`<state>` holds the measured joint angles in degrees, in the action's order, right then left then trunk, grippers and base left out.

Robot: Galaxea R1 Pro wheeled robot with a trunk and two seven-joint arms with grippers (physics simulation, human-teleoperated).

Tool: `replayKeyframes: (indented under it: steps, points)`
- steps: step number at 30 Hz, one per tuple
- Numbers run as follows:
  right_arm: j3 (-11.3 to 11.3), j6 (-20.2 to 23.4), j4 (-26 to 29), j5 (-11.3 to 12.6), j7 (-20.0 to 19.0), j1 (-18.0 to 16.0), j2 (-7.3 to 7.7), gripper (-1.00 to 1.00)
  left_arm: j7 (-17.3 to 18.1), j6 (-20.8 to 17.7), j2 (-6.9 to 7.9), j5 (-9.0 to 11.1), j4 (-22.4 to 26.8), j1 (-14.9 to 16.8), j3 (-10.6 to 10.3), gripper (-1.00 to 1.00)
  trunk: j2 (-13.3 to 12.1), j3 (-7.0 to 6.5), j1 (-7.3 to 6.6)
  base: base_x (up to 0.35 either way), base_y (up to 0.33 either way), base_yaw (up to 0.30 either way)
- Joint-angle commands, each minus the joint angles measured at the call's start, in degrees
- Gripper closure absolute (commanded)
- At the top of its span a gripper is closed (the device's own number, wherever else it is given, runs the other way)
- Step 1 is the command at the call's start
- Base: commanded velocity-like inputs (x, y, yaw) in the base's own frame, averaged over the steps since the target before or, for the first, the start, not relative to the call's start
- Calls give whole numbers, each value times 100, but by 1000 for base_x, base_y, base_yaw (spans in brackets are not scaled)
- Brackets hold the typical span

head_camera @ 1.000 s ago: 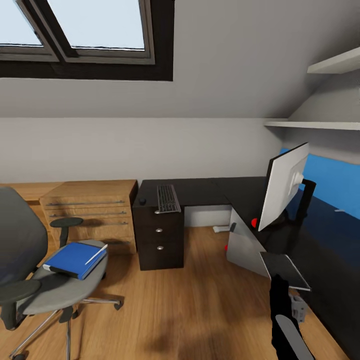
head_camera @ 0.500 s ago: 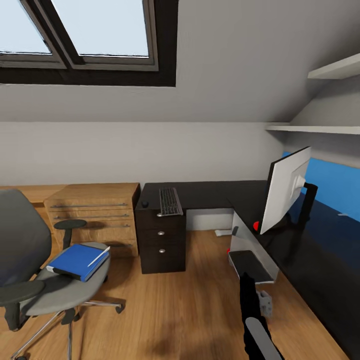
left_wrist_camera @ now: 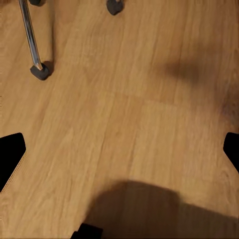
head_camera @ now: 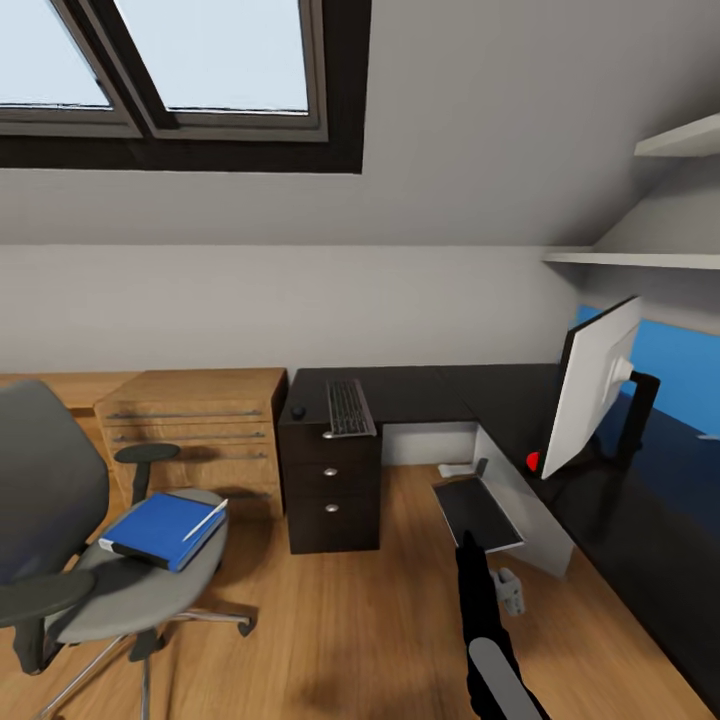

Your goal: In the bedroom, organize the workspace by keeping the computer under the desk, ensuring the monitor is on the desk, placing the keyboard on the desk next to the monitor, placing the mouse on the desk next to the keyboard, moving the folder from the swivel chair onto the desk next to the mouse, stacking the notebook on top of the folder with the pen on top of the notebook, and positioning the swivel chair next to the desk.

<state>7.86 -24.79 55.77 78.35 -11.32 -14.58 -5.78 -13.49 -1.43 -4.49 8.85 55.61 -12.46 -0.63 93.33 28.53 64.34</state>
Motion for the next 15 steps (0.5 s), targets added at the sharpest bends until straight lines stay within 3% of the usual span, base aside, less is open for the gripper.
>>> replayKeyframes:
  steps: [1, 10, 15]
  points:
    - [14, -26, 1, 62, -55, -3, 5, 100, -22, -15, 1, 47, 11, -2, -7, -100, 3, 5, 2, 208, 169, 0]
    - [15, -72, 5, 70, -115, -1, -1, 100, -22, -15, 1, 47, 11, -2, -7, -100, 3, 5, 2, 237, 87, 0]
    - [5, -80, 8, 66, -412, 5, 7, 100, -22, -15, 1, 47, 10, -2, -5, -100, 3, 3, 2, 270, 2, 0]
